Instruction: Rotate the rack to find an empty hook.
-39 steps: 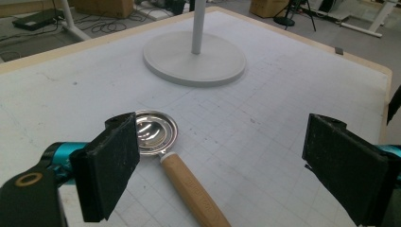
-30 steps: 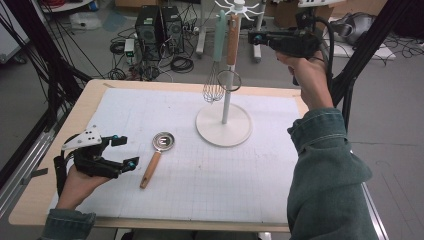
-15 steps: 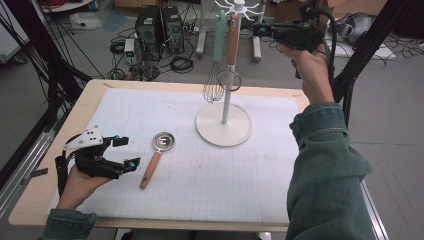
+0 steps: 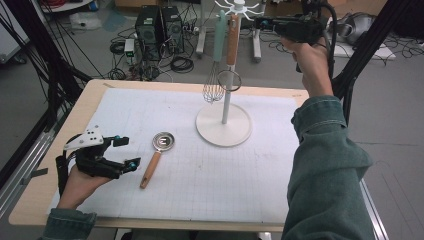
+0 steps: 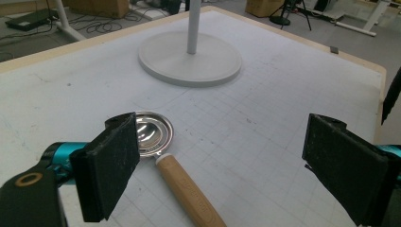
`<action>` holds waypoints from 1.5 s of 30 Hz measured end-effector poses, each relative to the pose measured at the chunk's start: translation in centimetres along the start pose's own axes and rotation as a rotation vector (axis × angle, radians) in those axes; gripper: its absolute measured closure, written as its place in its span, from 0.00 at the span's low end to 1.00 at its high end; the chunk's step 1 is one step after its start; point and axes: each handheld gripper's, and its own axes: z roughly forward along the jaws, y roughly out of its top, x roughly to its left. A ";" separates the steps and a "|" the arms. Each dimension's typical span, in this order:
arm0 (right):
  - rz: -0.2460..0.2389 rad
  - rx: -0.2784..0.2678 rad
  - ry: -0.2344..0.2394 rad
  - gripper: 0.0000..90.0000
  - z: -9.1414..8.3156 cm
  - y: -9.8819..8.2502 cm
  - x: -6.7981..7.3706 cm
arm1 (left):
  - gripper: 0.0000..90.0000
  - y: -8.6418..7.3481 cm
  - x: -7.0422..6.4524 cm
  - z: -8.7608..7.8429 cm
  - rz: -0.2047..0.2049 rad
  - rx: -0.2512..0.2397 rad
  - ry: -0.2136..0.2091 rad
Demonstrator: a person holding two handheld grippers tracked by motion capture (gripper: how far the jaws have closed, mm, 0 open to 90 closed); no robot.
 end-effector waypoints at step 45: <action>-0.042 0.015 0.017 0.84 2.2 -0.1 4.1 | 0.14 0.1 0.0 -0.4 0.004 -0.007 0.005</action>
